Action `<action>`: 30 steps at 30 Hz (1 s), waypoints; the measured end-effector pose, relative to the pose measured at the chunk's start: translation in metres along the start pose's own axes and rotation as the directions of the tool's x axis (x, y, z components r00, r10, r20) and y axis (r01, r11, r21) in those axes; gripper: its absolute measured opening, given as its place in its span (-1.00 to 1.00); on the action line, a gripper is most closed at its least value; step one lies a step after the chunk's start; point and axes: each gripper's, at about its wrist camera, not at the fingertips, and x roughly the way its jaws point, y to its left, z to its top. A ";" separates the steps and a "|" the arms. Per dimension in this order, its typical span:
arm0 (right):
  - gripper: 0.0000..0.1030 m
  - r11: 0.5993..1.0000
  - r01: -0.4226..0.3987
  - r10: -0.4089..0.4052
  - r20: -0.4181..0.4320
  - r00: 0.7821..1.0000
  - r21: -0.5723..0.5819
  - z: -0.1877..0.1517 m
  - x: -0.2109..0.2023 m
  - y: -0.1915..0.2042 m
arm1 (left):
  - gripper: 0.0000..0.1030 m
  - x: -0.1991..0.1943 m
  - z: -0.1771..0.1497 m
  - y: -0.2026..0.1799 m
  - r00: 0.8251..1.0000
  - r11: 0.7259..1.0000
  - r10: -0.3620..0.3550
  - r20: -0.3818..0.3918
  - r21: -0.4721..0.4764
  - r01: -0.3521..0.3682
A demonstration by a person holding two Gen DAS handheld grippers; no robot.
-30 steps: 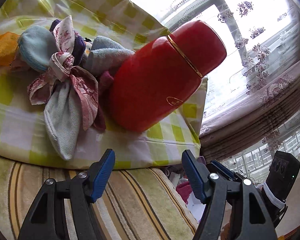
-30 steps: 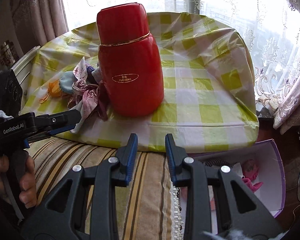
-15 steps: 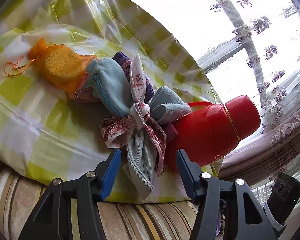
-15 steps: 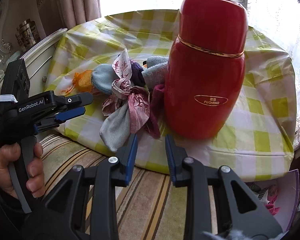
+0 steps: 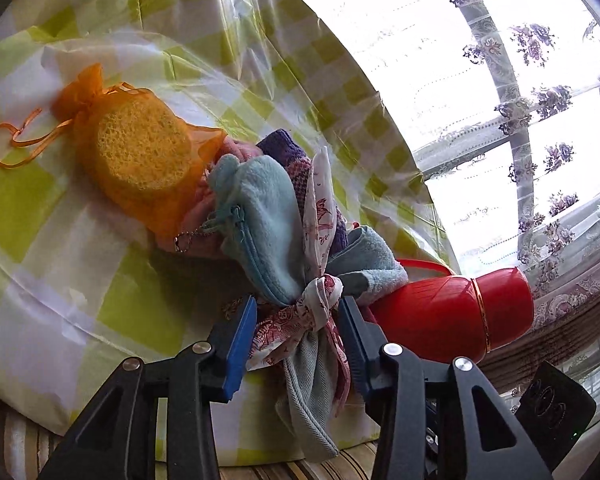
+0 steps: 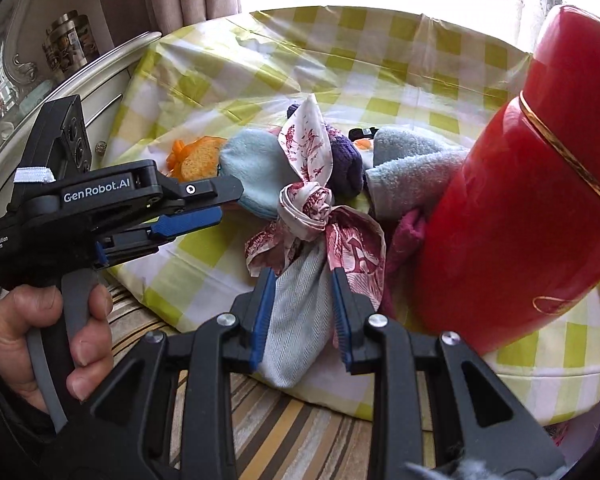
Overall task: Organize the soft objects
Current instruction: 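Grasp the light blue mitten with the left tool while the right tool grasps the floral cloth bundle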
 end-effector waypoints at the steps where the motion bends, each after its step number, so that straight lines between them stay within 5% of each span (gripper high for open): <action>1: -0.37 1.000 -0.001 0.001 -0.004 1.000 0.000 0.003 0.005 0.001 | -0.15 0.002 0.002 0.002 1.000 1.000 -0.002 -0.002 -0.007 0.002; 5: -0.07 1.000 -0.003 0.003 -0.009 1.000 0.001 0.013 0.023 0.002 | -0.15 0.013 0.012 0.011 1.000 0.999 0.001 -0.007 -0.044 -0.002; 10: 0.07 1.000 -0.003 0.003 -0.019 1.000 0.004 0.023 0.043 0.005 | -0.15 0.031 0.019 0.024 0.999 0.994 -0.008 -0.041 -0.109 0.003; 16: 0.07 1.000 0.001 -0.001 -0.039 0.999 -0.006 0.030 0.067 0.006 | -0.15 0.051 0.024 0.035 0.996 0.986 -0.055 -0.070 -0.163 0.043; 20: 0.07 1.000 0.003 -0.003 -0.039 0.999 0.000 0.033 0.078 0.003 | -0.69 0.052 0.025 0.035 0.996 0.987 -0.070 -0.056 -0.146 0.061; 27: 0.07 1.000 -0.014 0.014 -0.029 0.999 0.002 0.035 0.089 0.003 | -0.76 0.045 0.023 0.037 0.991 0.984 -0.130 -0.015 -0.120 0.128; 30: -0.30 1.000 -0.028 0.028 -0.031 0.999 0.008 0.034 0.090 0.002 | -0.78 0.037 0.022 0.037 0.987 0.981 -0.158 0.014 -0.109 0.158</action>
